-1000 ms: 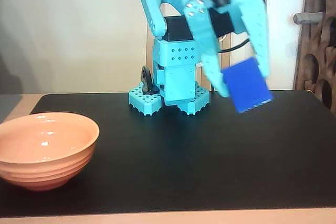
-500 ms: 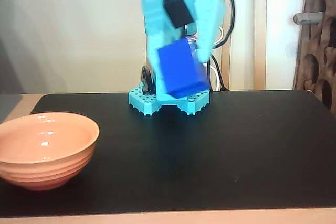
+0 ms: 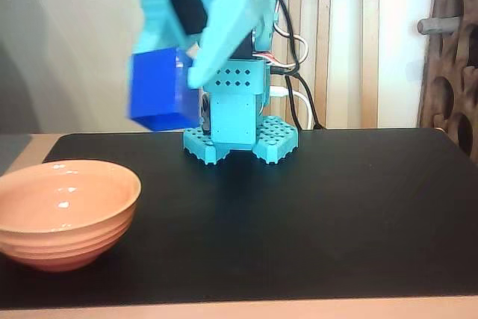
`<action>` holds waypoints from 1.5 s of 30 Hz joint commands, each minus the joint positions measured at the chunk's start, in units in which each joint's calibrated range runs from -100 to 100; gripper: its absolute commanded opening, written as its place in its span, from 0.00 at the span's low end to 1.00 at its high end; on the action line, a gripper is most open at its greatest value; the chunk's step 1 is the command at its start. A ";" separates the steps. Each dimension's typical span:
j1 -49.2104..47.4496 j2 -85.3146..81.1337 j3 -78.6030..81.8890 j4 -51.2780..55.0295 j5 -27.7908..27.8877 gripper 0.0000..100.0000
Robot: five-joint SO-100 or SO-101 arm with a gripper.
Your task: Place the blue cube in the orange bowl.
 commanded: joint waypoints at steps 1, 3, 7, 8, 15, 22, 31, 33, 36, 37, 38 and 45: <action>4.26 -1.58 -1.36 -1.41 1.60 0.16; 5.27 -1.58 -0.90 -1.94 1.60 0.16; 8.68 -1.58 -0.18 -1.94 1.65 0.16; 9.28 -1.58 -0.18 -1.94 1.65 0.15; 14.99 -0.30 0.82 -1.94 3.91 0.16; 16.60 4.13 0.91 -1.94 3.96 0.15; 16.50 10.69 0.82 -2.02 3.96 0.15; 16.40 11.88 0.82 -2.02 3.96 0.15; 16.40 14.02 0.82 -2.02 3.96 0.15; 16.50 14.44 0.82 -2.02 3.96 0.15; 16.50 14.78 0.82 -2.02 3.96 0.15; 20.21 15.97 0.64 -2.02 4.85 0.15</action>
